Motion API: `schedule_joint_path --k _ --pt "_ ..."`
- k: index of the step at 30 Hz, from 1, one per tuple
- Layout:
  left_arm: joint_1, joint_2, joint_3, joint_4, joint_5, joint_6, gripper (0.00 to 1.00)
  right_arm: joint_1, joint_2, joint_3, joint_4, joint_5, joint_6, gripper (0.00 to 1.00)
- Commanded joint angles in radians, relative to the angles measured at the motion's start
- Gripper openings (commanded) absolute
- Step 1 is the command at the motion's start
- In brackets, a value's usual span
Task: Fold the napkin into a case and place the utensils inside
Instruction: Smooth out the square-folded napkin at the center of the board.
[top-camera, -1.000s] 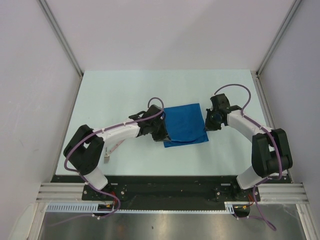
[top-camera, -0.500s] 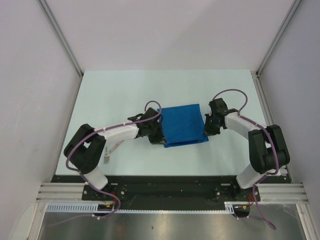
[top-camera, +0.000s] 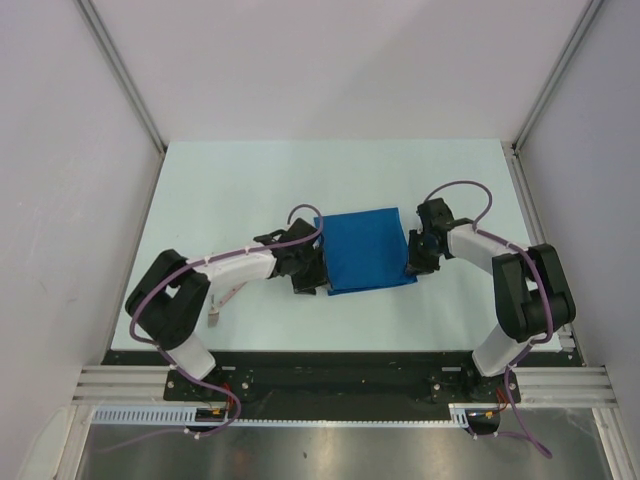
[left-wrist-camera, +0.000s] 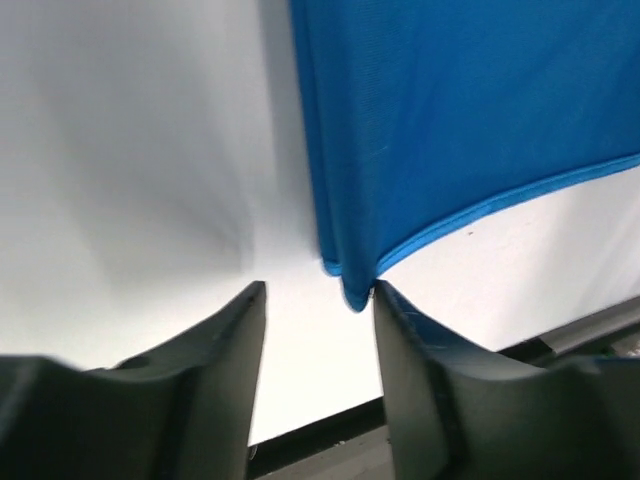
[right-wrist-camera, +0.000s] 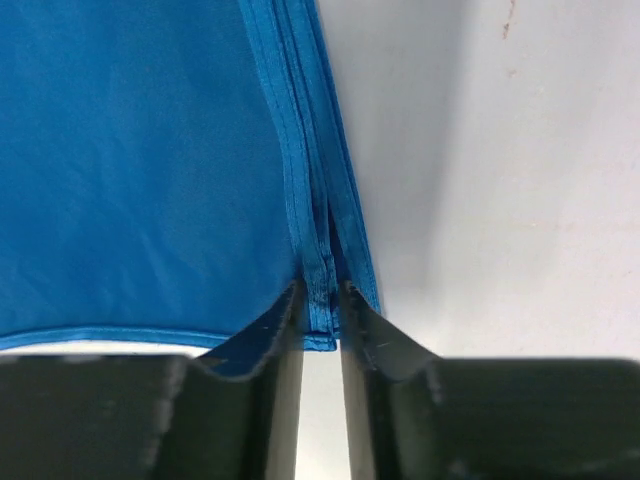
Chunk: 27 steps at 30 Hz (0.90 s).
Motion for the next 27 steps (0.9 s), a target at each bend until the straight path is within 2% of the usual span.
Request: schedule_joint_path --k 1,4,6,10,11,14,15,16,21,25,27 --pt "0.003 -0.13 0.05 -0.106 -0.107 0.092 0.55 0.004 -0.021 0.031 -0.015 -0.01 -0.009 0.36" --pt "0.003 -0.171 0.075 -0.074 -0.101 0.122 0.53 0.004 -0.062 0.06 -0.061 0.019 -0.01 0.46" --pt "0.003 -0.166 0.076 -0.017 -0.015 0.128 0.47 0.01 -0.094 0.075 -0.087 0.05 -0.014 0.51" --pt "0.003 -0.049 0.111 0.09 0.135 0.123 0.22 0.024 -0.086 0.095 -0.076 -0.006 -0.009 0.55" --pt "0.003 0.0 0.116 0.104 0.147 0.116 0.19 0.021 -0.075 0.086 -0.067 -0.06 -0.009 0.55" --pt "0.003 0.049 0.098 0.127 0.163 0.111 0.13 0.009 -0.046 0.045 0.008 -0.128 -0.003 0.38" --pt "0.003 0.054 0.072 0.133 0.16 0.111 0.11 -0.005 -0.038 0.022 0.018 -0.137 -0.004 0.26" --pt "0.005 0.051 0.056 0.143 0.151 0.111 0.11 -0.011 -0.021 0.011 0.033 -0.137 -0.006 0.21" --pt "0.012 0.069 -0.005 0.173 0.12 0.122 0.11 -0.054 0.013 -0.063 0.108 -0.131 -0.015 0.15" --pt "0.012 0.1 0.009 0.207 0.158 0.137 0.12 -0.055 0.036 -0.04 0.087 -0.077 -0.034 0.14" --pt "0.011 0.079 0.009 0.209 0.155 0.143 0.16 -0.052 0.019 -0.021 0.07 -0.07 -0.041 0.14"
